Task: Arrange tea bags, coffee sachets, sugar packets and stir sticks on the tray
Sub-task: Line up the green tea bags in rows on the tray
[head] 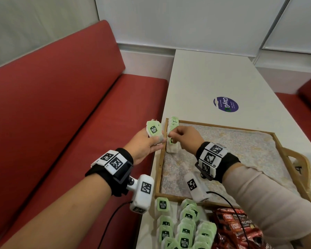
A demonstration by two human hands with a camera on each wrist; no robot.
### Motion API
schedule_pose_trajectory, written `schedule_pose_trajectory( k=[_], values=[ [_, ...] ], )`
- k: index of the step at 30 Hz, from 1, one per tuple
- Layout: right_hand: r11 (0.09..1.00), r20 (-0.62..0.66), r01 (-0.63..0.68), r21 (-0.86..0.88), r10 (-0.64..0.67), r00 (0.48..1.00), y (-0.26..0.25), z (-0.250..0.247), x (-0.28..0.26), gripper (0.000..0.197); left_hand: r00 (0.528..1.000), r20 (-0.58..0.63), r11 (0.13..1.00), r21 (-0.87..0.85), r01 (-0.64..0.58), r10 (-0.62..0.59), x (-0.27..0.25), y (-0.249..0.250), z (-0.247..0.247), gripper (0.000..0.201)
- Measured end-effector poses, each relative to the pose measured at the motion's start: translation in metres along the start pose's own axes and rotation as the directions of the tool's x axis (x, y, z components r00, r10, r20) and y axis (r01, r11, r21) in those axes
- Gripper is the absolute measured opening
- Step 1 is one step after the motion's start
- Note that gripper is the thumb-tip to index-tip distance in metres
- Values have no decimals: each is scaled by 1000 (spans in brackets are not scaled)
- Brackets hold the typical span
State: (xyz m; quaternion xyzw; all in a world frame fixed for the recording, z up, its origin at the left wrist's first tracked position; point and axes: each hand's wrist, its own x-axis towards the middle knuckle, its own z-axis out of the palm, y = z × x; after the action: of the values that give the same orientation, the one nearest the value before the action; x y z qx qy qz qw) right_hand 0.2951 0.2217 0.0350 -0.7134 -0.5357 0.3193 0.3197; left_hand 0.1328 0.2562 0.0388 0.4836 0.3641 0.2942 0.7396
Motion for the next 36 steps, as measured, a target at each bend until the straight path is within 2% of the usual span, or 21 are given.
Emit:
schedule_pose_trajectory(
  k=[3, 7, 14, 17, 21, 24, 29, 36],
  values=[
    [991, 1, 77, 110, -78, 997, -10, -3, -5, 15, 1000, -5, 1000, 26, -13, 13, -1, 0, 1, 30],
    [981, 58, 84, 173, -95, 994, -16, -4, -10, 14, 999, -46, 999, 37, -24, 25, -1, 1, 1, 32],
    [961, 51, 38, 272, -54, 997, -11, -7, -10, 18, 998, -38, 998, 51, -39, 41, -2, 2, 3, 32],
    [971, 63, 51, 232, -67, 996, -9, -8, -12, 20, 999, -25, 998, 47, -39, 40, -2, 1, 6, 28],
    [964, -12, 44, 263, -43, 999, -2, -12, -9, 21, 996, -55, 997, 43, -62, 64, 1, -1, 8, 22],
    [950, -67, -36, 311, 60, 996, 9, -17, -6, 21, 989, -126, 997, 6, -79, 79, 3, 0, 6, 21],
    [951, 107, -268, 151, 254, 961, 30, -14, -6, 21, 986, -145, 996, -9, -85, 83, 6, 0, 4, 26],
    [919, 179, -381, 103, 360, 916, 30, 0, -3, 20, 988, -132, 996, -7, -88, 86, 8, -2, 2, 25]
  ],
)
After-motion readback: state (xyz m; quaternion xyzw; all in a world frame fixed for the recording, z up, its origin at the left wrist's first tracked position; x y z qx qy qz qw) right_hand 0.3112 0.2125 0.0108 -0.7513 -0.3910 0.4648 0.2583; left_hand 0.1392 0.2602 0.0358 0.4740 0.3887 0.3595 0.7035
